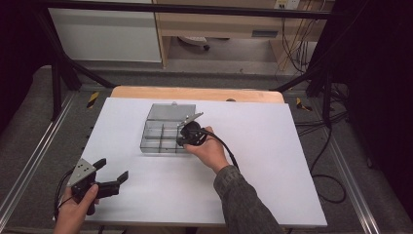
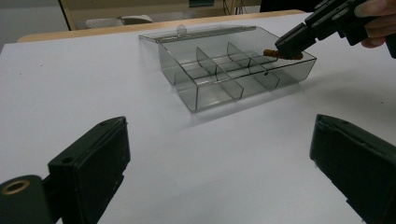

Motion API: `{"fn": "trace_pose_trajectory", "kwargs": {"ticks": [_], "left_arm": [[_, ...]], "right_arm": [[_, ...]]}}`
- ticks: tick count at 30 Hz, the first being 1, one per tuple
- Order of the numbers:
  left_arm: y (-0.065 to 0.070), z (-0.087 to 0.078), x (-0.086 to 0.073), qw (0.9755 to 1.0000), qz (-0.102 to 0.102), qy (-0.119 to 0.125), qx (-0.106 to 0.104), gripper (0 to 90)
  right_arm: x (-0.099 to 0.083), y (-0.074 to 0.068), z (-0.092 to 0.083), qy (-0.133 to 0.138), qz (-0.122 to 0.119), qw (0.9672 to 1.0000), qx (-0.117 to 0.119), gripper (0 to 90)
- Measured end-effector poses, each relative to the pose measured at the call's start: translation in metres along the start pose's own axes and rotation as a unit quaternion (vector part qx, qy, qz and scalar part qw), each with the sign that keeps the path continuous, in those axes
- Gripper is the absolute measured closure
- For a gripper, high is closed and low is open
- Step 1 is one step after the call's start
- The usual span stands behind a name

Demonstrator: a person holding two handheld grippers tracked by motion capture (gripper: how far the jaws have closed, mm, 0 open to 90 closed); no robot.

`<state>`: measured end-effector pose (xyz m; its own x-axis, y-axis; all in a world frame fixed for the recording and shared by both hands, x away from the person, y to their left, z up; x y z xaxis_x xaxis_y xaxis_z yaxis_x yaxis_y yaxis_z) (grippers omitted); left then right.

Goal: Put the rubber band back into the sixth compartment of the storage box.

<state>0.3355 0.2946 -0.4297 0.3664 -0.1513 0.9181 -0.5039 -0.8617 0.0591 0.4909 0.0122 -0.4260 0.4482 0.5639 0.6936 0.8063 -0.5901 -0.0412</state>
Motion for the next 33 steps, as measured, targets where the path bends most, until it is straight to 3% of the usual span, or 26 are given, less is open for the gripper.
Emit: {"fn": "trace_pose_trajectory", "kwargs": {"ticks": [7, 10, 18, 25, 28, 33], "left_arm": [[0.0, 0.0, 0.0, 1.0, 0.002, -0.001, 0.001, 5.2], [0.0, 0.0, 0.0, 1.0, 0.001, -0.001, 0.001, 5.2], [0.0, 0.0, 0.0, 1.0, 0.002, -0.001, 0.002, 5.2], [0.0, 0.0, 0.0, 1.0, 0.001, 0.0, 0.0, 5.2], [0.001, 0.0, 0.0, 1.0, 0.002, -0.001, 0.001, 5.2], [0.0, 0.0, -0.001, 1.0, -0.002, -0.002, 0.0, 5.2]], "right_arm": [[0.0, -0.001, 0.002, -0.002, 0.0, 1.0, 0.001, 83.0], [0.0, 0.0, 0.001, -0.001, 0.007, 1.0, -0.002, 78.0], [0.004, -0.001, -0.011, 0.032, 0.017, 0.9994, -0.001, 71.3], [0.004, 0.0, -0.029, 0.072, 0.053, 0.9958, -0.024, 36.5], [0.004, 0.001, -0.041, 0.099, 0.053, 0.9918, -0.06, 23.1], [0.001, 0.005, -0.068, 0.147, 0.07, 0.9838, -0.075, 11.1]]}}
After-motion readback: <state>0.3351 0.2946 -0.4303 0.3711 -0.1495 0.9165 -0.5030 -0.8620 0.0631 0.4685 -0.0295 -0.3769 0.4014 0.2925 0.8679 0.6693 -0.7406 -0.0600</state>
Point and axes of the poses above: each handheld gripper's, and its own axes: z roughly forward along the jaws, x roughly out of its top, y roughly to its right, the point moved 3 cm from there along z, roughly forward along the jaws, and after that the axes turned 1 degree about -x, right-handed, at the moved point
